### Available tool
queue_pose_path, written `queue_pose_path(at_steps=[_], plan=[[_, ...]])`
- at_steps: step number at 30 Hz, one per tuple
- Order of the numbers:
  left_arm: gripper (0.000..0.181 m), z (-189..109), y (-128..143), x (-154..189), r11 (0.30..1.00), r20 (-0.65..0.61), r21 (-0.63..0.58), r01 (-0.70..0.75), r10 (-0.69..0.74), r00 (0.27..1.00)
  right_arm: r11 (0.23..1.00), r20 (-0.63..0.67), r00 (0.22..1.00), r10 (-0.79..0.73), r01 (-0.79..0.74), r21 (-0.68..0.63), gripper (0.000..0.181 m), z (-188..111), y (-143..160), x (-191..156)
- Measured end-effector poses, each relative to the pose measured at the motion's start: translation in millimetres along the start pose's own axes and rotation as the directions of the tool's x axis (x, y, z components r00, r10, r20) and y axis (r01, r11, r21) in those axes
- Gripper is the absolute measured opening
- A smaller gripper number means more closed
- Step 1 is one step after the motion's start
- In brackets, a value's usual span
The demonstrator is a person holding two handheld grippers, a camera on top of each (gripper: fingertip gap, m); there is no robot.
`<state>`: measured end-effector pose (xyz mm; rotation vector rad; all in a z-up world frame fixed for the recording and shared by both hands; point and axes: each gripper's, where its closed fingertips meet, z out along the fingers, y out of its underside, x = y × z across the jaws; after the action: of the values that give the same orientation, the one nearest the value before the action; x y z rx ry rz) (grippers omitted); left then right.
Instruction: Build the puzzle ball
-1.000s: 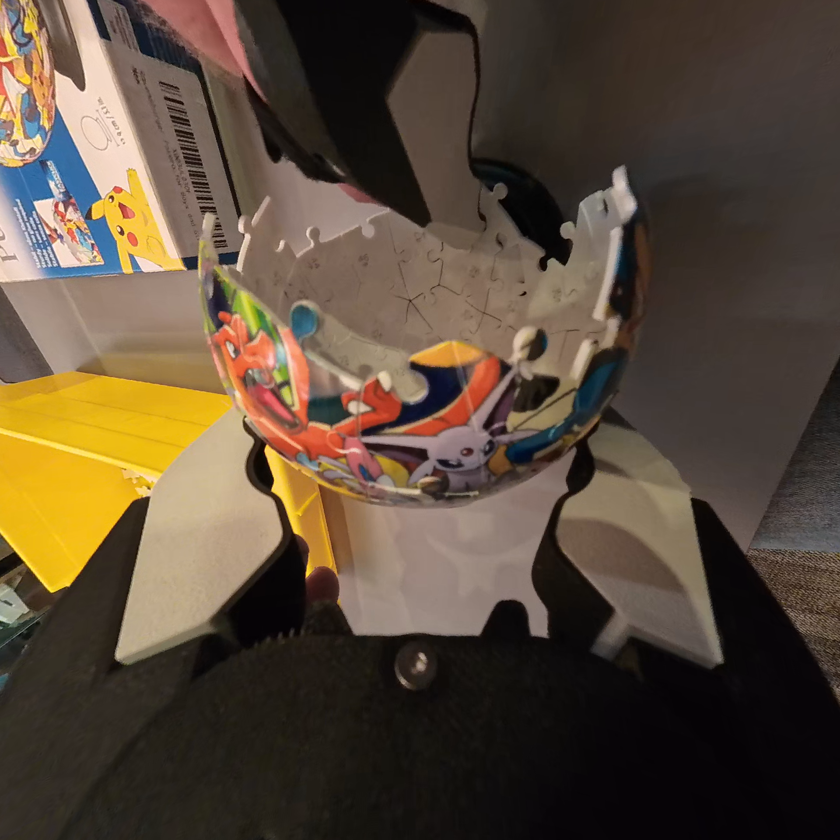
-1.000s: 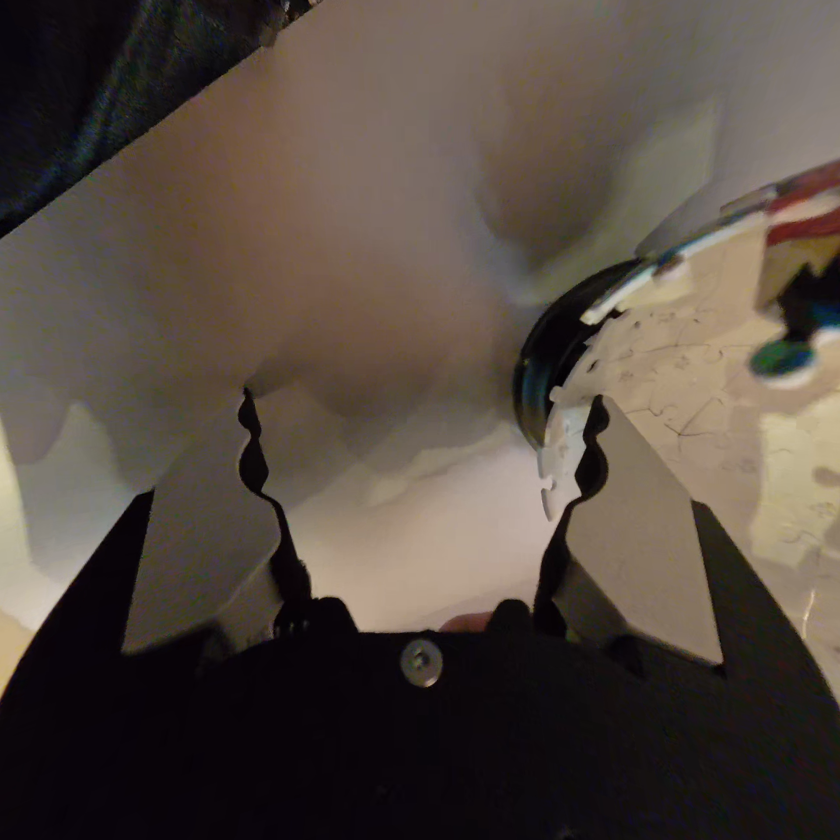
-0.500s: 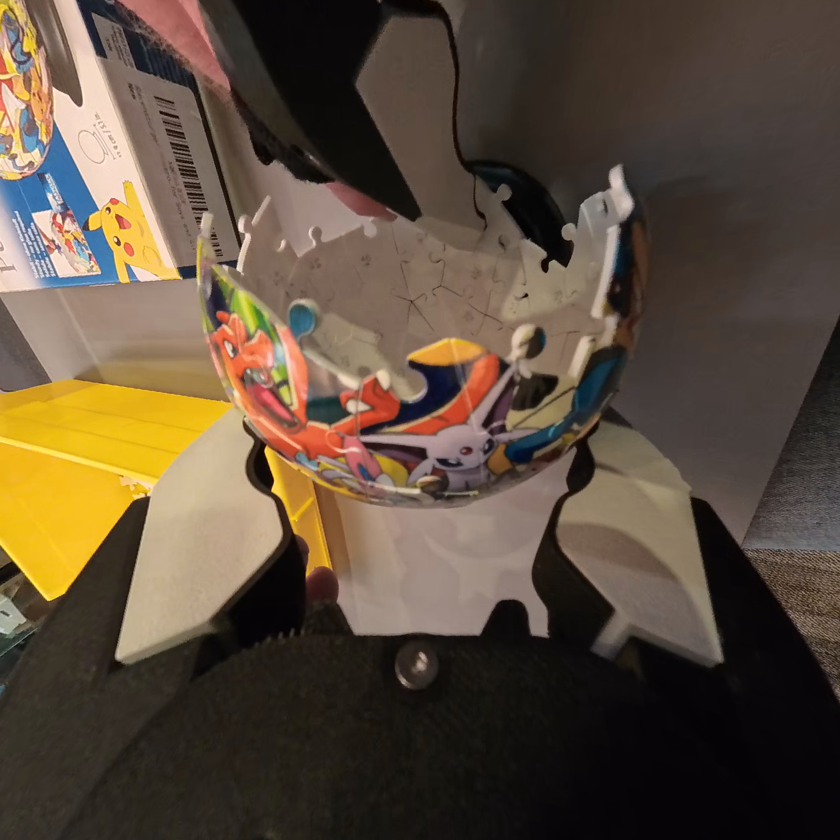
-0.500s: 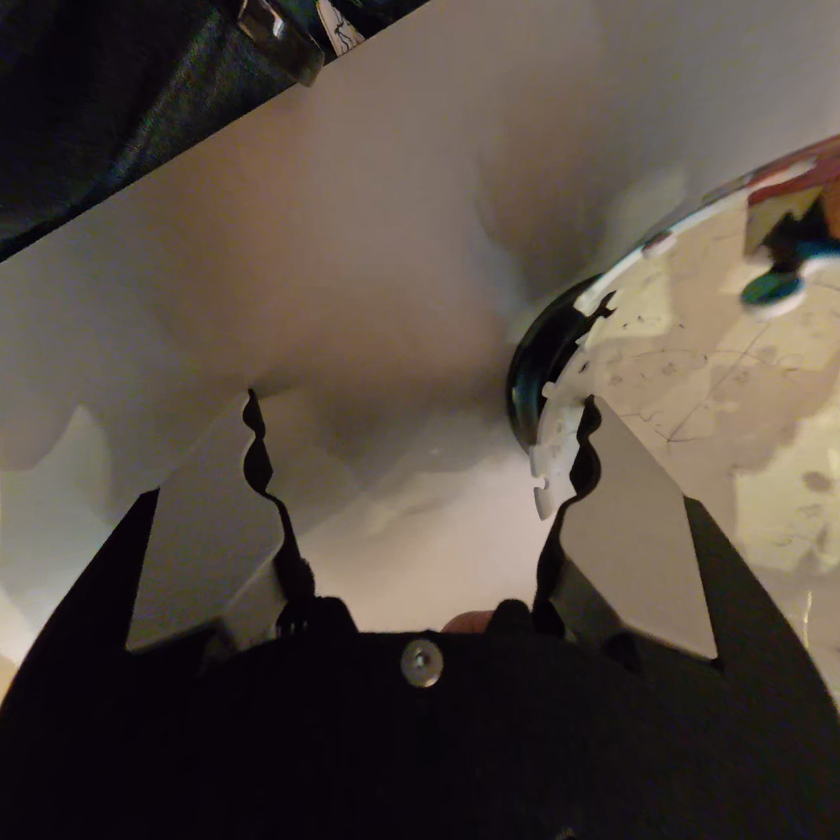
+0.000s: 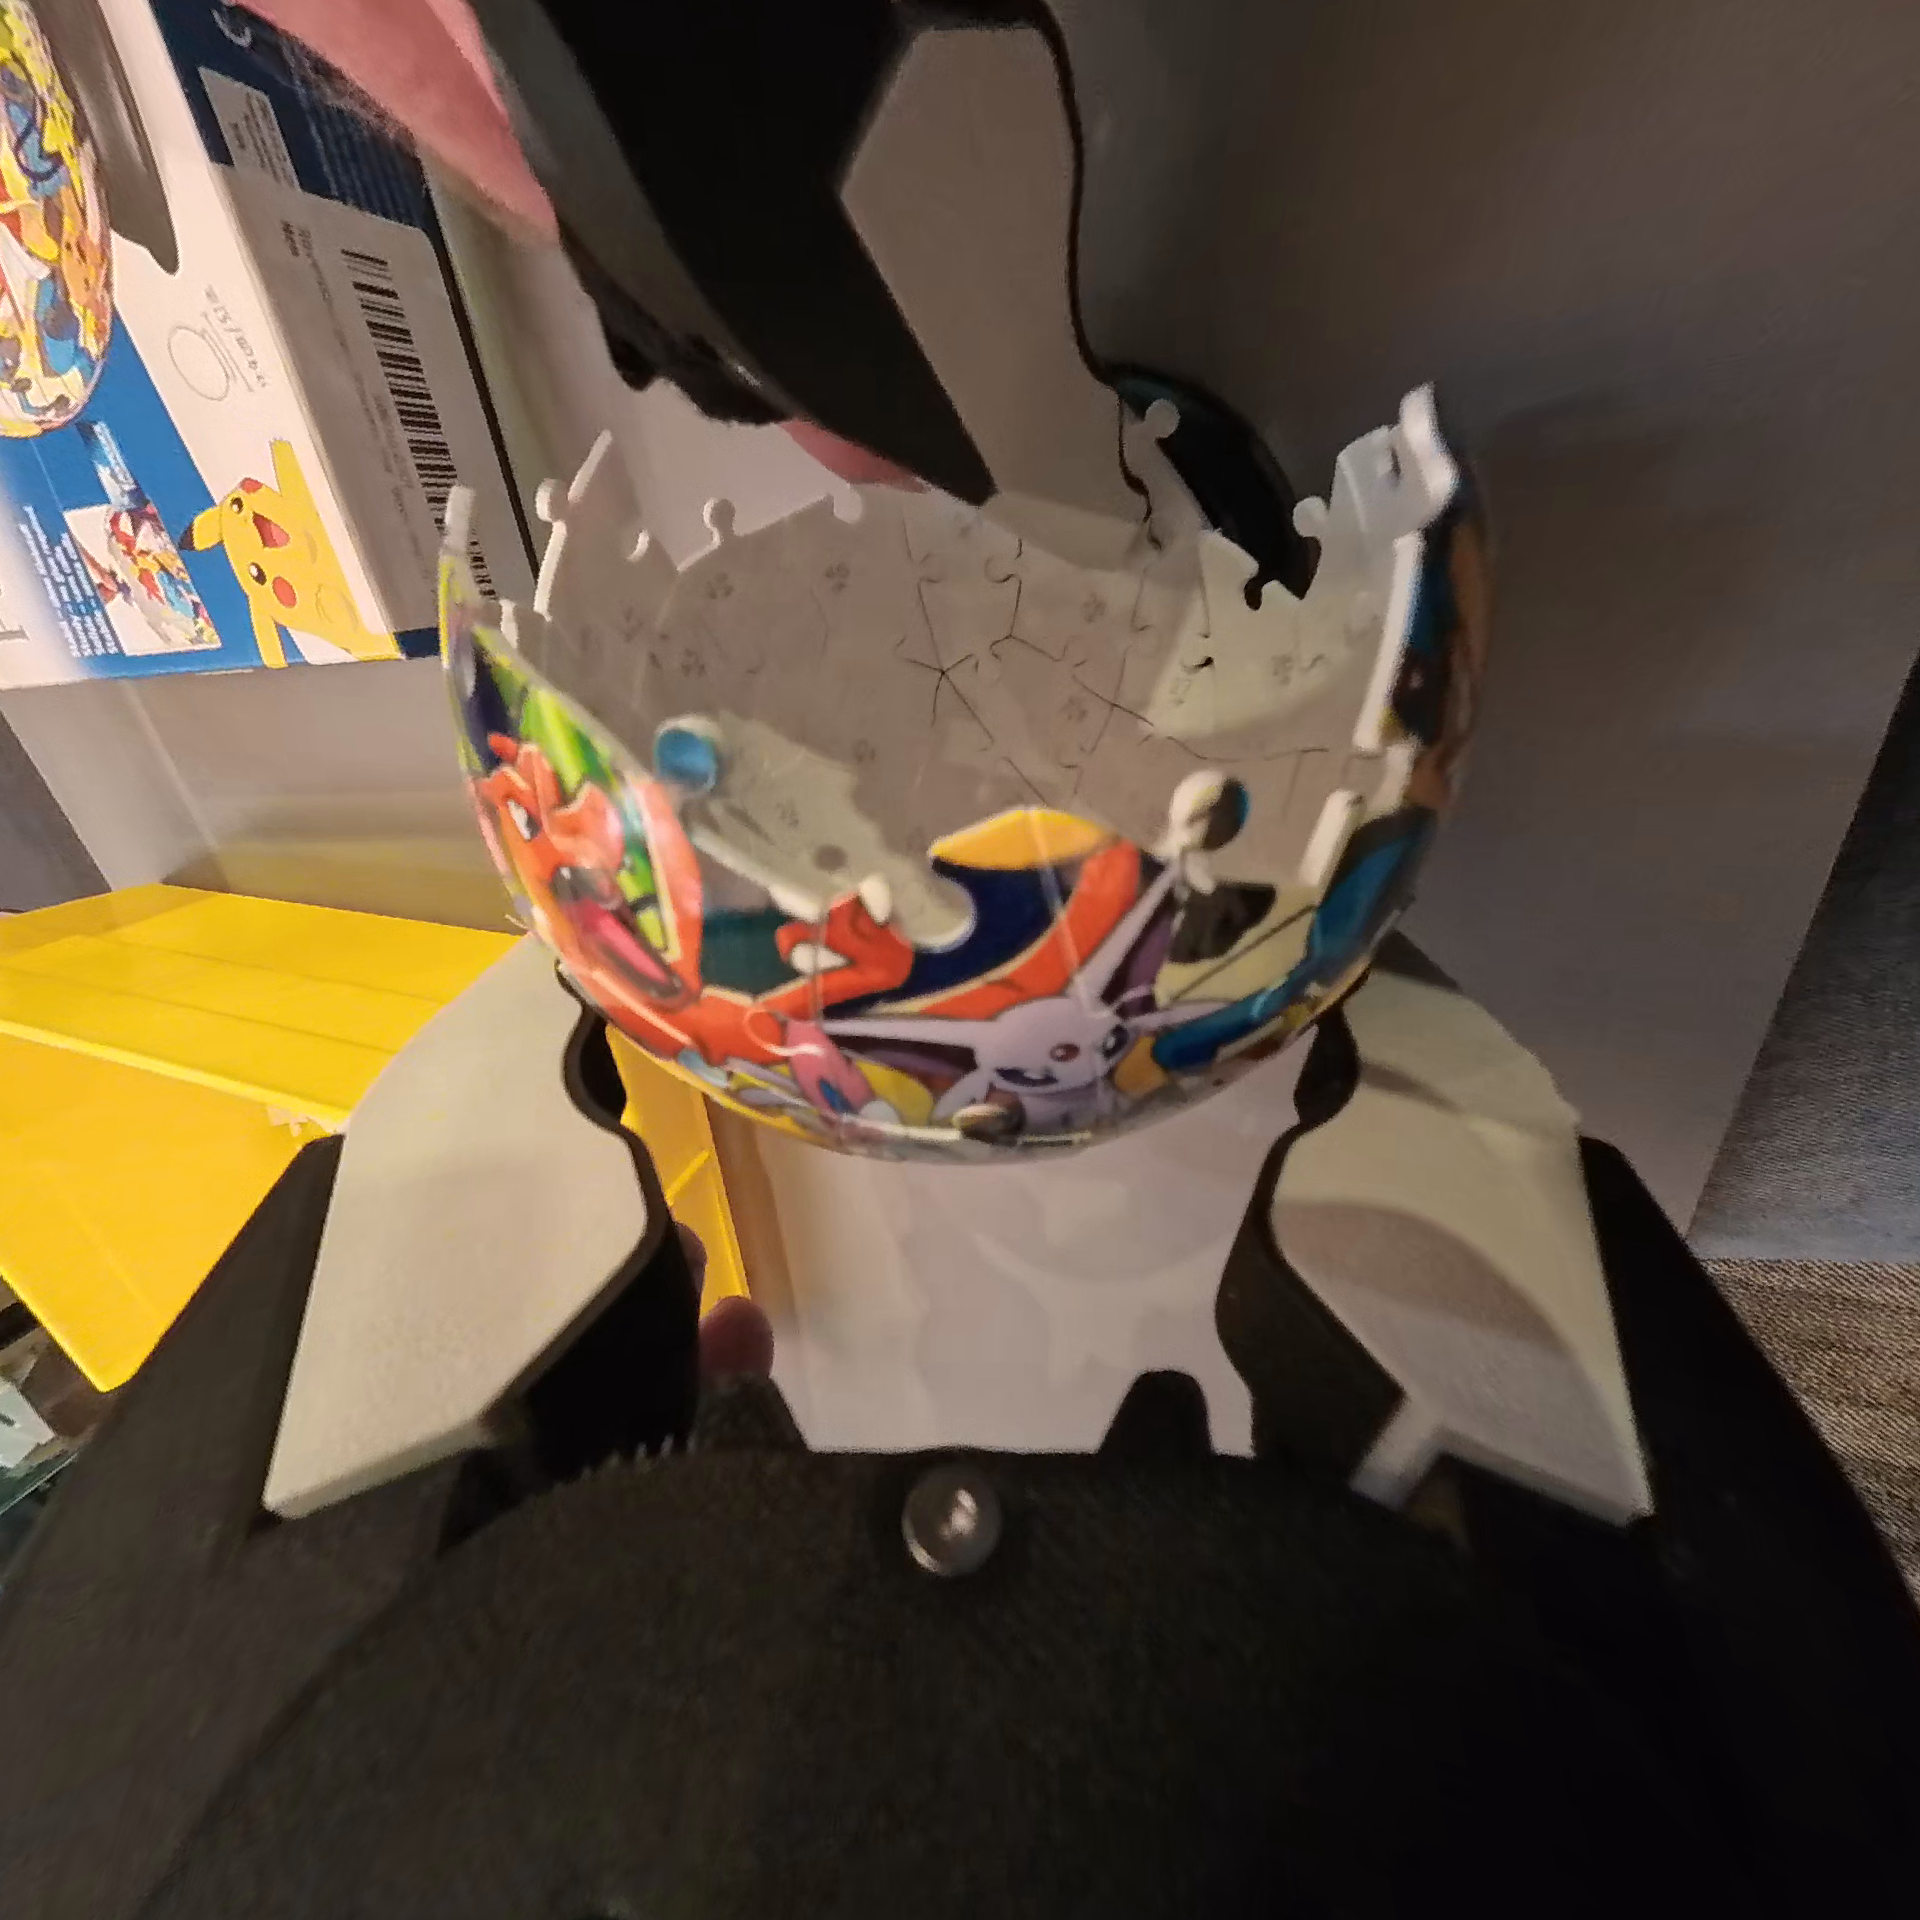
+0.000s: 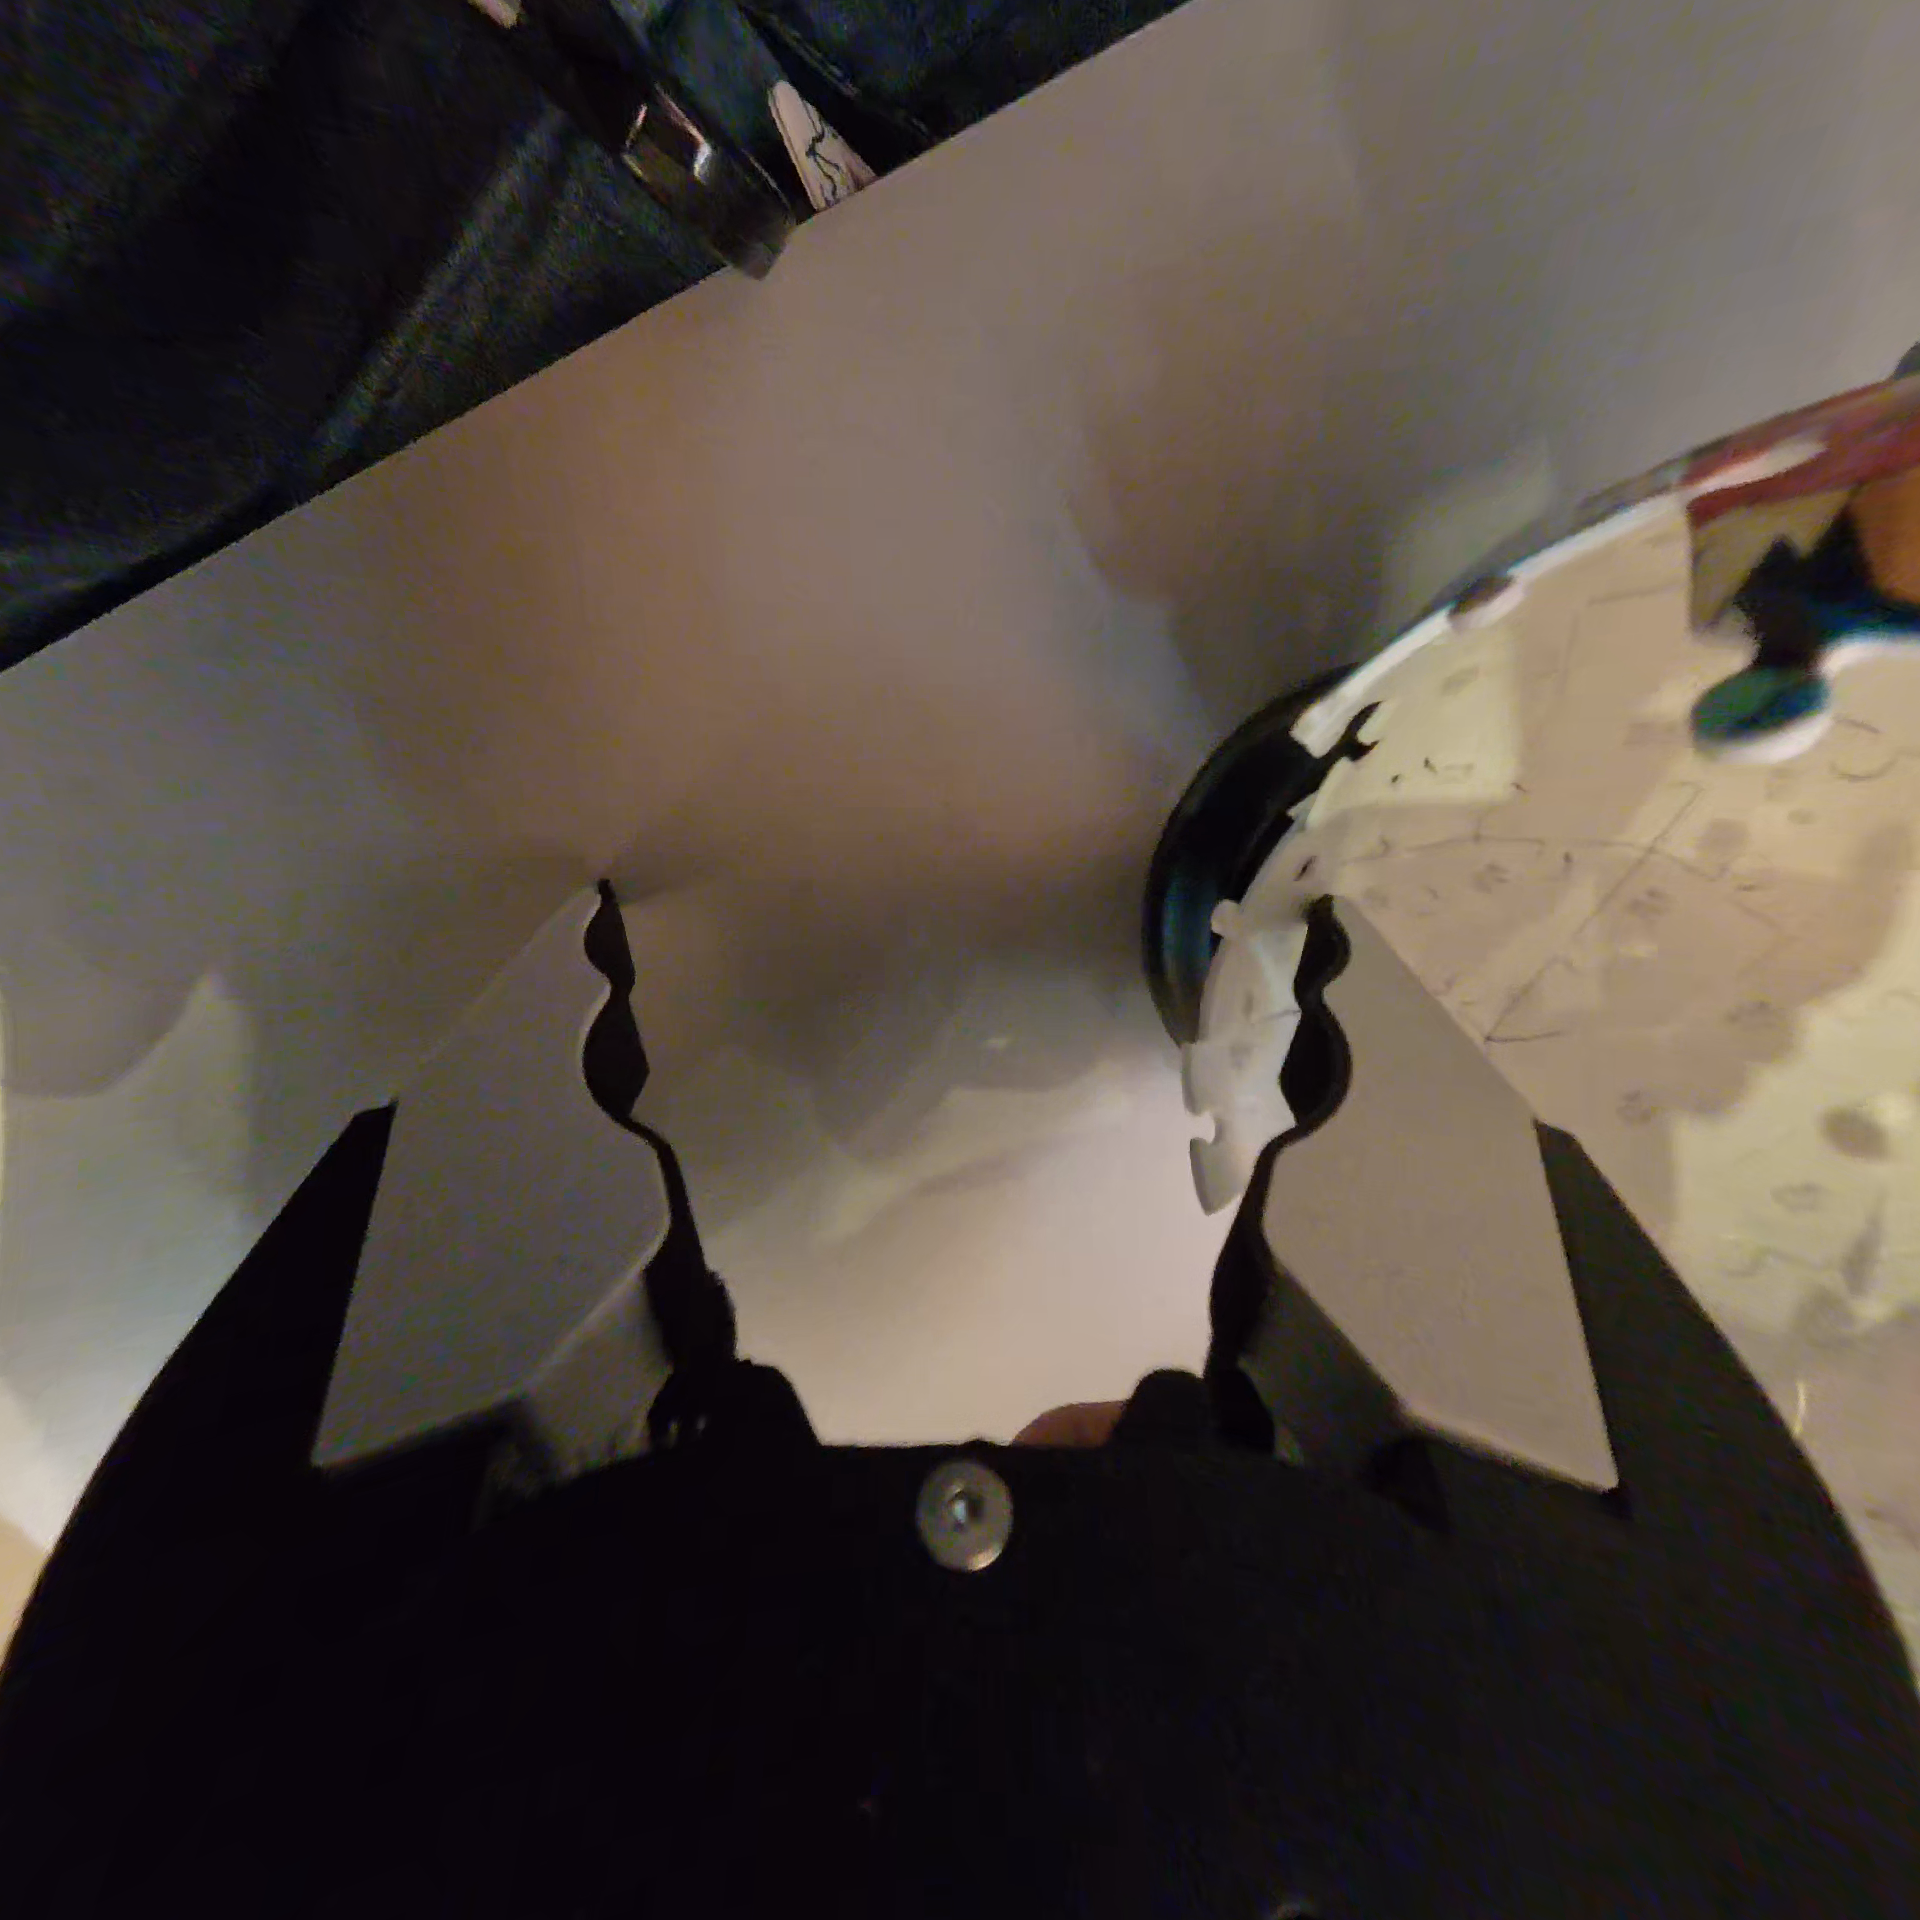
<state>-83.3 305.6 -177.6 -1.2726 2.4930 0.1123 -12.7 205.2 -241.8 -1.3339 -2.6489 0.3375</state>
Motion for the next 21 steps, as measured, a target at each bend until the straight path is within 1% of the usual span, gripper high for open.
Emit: queue_pose_path(at_steps=[5,7,12,13,18,21], plan=[[0.126,-0.6,-1.4,1.8,1.000,-0.003,0.010,0.004,-0.004,1.000,1.000,0.001,1.000,-0.019,0.019,0.002,0.122,-0.6,-1.1,-1.4],[0.125,0.2,0.0,2.2,1.000,-0.004,0.002,0.006,-0.006,1.000,1.000,-0.017,1.000,-0.012,0.012,-0.003,0.112,-3.1,-0.3,1.5],[0.125,1.2,-1.7,3.6,1.000,-0.013,0.011,0.008,-0.008,1.000,1.000,-0.031,0.999,-0.011,0.012,0.027,0.108,-4.5,-1.7,-0.2],[0.126,1.5,-1.6,3.7,1.000,-0.013,0.010,0.006,-0.006,1.000,0.999,-0.045,0.999,-0.017,0.019,0.034,0.103,-5.4,-3.4,0.7],[0.125,1.5,-1.0,3.6,1.000,-0.009,0.006,0.010,-0.010,1.000,0.998,-0.061,0.998,-0.026,0.029,0.048,0.097,-8.1,-3.8,0.6],[0.125,1.5,-1.3,3.6,1.000,-0.009,0.005,0.009,-0.009,1.000,0.998,-0.064,0.997,-0.033,0.037,0.052,0.098,-7.1,-4.1,0.1]])
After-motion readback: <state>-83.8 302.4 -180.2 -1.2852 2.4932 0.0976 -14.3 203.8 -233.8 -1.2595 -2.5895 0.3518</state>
